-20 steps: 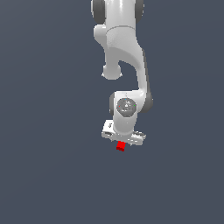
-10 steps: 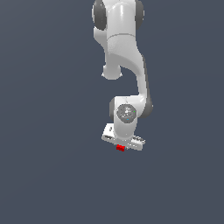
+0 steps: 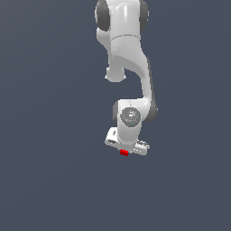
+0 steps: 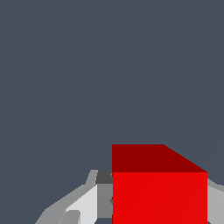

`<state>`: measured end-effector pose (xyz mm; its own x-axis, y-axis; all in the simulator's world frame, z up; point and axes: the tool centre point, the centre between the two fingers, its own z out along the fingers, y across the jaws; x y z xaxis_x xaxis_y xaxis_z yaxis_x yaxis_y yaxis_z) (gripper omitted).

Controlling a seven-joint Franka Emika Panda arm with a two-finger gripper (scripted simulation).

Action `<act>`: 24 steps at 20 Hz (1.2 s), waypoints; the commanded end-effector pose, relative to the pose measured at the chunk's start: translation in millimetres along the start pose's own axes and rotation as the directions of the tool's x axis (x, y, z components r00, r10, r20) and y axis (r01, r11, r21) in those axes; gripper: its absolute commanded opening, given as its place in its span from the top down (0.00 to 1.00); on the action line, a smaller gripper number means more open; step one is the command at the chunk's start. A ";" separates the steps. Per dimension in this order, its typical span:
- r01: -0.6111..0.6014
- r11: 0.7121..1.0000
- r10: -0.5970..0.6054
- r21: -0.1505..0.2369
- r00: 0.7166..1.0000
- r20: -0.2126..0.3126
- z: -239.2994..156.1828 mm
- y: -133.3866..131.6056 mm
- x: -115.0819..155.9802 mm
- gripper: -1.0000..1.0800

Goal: Pick up the red cube and move it to a goal position.

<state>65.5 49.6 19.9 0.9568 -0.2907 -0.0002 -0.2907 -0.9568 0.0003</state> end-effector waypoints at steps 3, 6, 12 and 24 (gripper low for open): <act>0.000 1.000 0.000 0.000 1.000 0.000 -1.2 0.2 -1.0 1.00; 0.000 1.000 0.000 0.000 1.000 0.000 -4.2 1.3 -3.8 1.00; 0.000 1.000 0.000 0.000 1.000 0.000 -16.6 6.2 -15.7 1.00; 0.000 1.000 0.000 0.000 1.000 0.000 -67.5 26.1 -63.1 1.00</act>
<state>4.5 43.7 80.2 0.9567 -0.2910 -0.0008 -0.2910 -0.9567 0.0001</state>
